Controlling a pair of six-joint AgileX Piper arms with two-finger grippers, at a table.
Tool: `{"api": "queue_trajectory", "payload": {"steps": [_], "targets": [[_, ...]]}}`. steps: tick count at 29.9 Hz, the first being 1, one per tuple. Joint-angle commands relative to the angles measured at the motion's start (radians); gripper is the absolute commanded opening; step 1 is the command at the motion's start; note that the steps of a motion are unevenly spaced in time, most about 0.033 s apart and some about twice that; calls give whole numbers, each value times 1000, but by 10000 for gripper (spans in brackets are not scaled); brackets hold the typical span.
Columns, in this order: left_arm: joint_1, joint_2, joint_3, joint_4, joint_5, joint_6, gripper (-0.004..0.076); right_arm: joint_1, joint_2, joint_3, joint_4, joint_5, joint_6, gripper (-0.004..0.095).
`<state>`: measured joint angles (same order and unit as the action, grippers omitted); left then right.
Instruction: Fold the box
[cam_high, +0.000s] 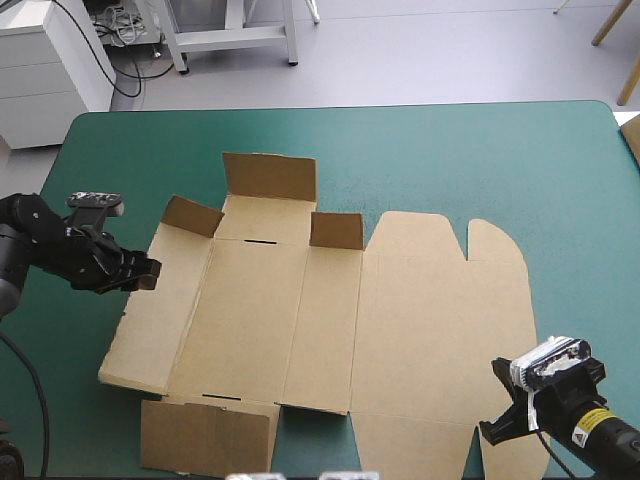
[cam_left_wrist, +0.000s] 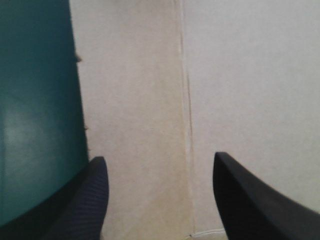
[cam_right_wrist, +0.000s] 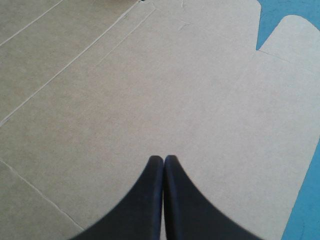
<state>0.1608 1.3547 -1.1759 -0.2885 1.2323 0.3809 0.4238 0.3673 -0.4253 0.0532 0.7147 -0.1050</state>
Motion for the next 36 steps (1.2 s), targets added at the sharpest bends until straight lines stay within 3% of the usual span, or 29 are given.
{"api": "queue_trajectory", "payload": {"steps": [1,16,23,36], "targets": [[57,-3,-34,-41,43,53,440,-8,7,-25,4,-66,-2,-21],[219,137,156,-51,49,169,440,-8,7,-25,4,-67,-2,-21],[215,161,216,-300,49,244,440,-8,7,-25,4,-67,-2,-21],[116,161,243,-268,51,210,439,-8,7,-25,4,-68,-2,-21]]}}
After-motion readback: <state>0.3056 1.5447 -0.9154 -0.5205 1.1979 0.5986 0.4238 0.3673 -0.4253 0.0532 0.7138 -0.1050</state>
